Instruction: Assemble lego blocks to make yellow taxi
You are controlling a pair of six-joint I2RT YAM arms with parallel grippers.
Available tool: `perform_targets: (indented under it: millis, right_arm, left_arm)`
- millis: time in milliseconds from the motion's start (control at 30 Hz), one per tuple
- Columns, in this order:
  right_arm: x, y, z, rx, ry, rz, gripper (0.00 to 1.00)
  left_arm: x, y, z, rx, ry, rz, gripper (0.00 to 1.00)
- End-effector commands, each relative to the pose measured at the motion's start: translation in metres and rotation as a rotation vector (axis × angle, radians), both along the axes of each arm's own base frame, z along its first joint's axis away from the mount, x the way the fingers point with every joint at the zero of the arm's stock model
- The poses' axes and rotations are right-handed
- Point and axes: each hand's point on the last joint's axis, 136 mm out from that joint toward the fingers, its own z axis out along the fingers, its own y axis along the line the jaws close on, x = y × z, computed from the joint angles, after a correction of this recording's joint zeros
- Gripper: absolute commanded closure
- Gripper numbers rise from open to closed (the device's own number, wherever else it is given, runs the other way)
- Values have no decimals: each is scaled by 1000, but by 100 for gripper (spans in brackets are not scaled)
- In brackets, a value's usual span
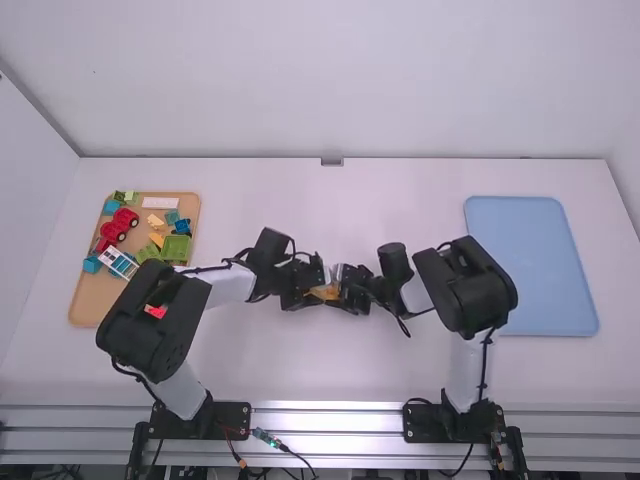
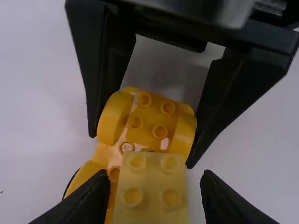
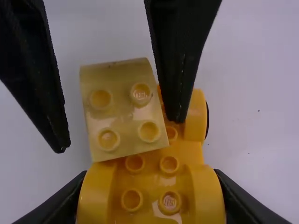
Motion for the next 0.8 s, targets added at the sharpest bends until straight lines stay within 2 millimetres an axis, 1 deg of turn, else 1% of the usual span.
perform_targets:
  millis: [0,100,300,433,500,767]
  right_arm:
    - [-11,-27,-52,-208,62,-74,73]
    - [-10,-26,-53,-219,81,-68,74]
    - [-11,-27,-55,-242,107,-48,76]
    - [-10,-26,-55,-244,116,-45,76]
    - [-11,-26,-55,-242,112,-46,77]
    - [-12,-28,-55,-233,94,-56,78]
  left_arm:
    - [3,-2,3,-7,12,-1,50]
    - [3,-2,4,-7,14,-2,53]
    - [4,-3,5,-8,11,-2,54]
    - [4,-3,5,-8,10,-2,57]
    - [5,-2,5,-8,10,-1,62]
    - [5,-2,5,-8,9,-1,68]
